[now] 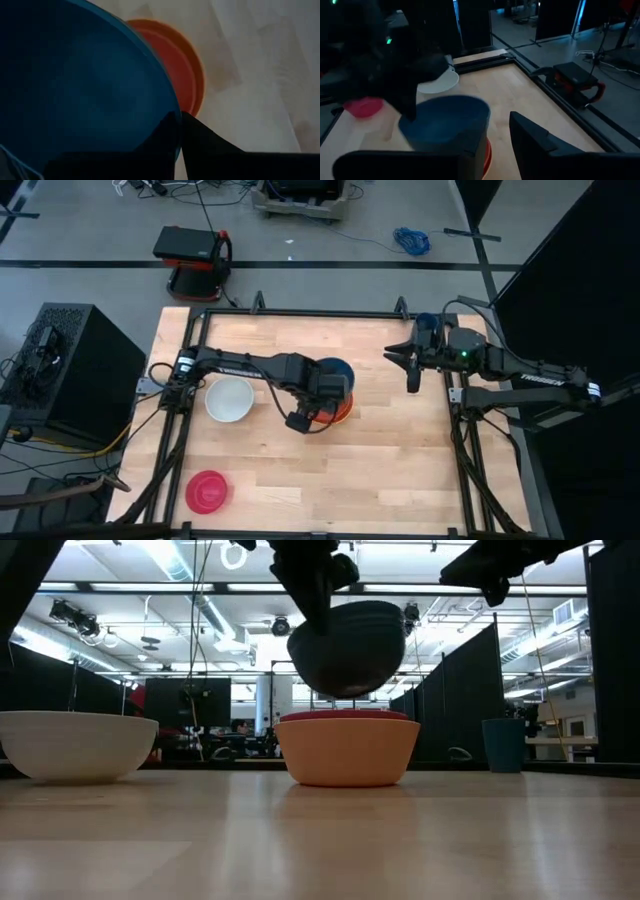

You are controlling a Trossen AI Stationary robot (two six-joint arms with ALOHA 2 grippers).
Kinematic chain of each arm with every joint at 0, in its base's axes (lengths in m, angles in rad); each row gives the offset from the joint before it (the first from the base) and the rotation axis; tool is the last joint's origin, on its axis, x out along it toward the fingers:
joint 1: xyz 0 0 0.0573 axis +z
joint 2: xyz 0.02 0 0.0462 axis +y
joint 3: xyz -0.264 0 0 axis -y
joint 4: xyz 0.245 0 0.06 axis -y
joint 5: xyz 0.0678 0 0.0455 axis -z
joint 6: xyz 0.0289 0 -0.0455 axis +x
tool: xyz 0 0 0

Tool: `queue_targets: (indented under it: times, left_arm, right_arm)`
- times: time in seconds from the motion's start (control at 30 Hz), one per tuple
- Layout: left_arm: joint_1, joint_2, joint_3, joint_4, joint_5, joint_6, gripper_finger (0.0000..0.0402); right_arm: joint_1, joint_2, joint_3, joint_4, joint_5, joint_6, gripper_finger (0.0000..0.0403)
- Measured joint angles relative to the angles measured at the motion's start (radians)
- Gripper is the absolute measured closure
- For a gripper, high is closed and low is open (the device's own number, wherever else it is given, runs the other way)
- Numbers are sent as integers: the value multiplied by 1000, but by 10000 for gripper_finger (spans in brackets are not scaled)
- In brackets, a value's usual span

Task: Nest bowls inside each other
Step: Stack the blue bowl on top of the orange bowl

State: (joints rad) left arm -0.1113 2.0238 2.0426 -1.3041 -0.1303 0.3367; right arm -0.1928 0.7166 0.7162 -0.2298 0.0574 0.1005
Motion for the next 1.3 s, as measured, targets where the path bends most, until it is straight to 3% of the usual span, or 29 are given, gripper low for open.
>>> queue_targets:
  times: [1.3]
  left_arm:
    - [0,160,-5,-30,-8,-50,390]
  right_arm:
    - [1,0,0,-25,-3,26,316]
